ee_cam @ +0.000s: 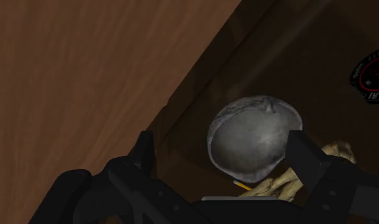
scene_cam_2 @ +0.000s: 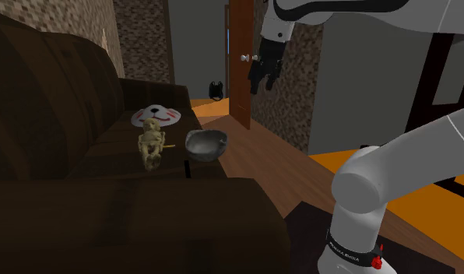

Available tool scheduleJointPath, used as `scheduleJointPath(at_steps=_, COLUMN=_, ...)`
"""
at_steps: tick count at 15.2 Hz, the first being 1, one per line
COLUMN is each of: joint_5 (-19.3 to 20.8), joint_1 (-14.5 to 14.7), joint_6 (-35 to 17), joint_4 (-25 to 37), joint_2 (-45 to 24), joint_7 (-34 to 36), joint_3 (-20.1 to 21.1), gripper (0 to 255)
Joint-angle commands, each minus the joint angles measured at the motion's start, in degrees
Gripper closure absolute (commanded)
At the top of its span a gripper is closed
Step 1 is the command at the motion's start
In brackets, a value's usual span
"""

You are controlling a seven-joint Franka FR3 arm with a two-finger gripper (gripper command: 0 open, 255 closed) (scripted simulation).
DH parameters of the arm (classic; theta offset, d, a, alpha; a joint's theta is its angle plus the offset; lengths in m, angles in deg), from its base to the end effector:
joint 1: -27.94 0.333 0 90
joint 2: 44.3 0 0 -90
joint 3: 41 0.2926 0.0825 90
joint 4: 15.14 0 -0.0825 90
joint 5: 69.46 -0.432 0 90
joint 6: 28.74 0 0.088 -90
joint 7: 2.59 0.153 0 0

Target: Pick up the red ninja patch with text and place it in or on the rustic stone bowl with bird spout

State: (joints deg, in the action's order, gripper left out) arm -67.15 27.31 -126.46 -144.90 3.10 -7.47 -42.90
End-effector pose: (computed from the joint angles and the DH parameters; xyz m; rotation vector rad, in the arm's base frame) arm 0.3825 -0.0251 0.6065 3.0812 0.0747 0.4129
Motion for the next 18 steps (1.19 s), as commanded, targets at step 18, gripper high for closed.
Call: scheduleJointPath(at_steps=18, joint_5=-10.5, joint_1=-3.1, joint_6=-8.2, joint_4=-3.3, joint_2=-10.9, joint_7=41.3, joint_3=27.2, gripper=0)
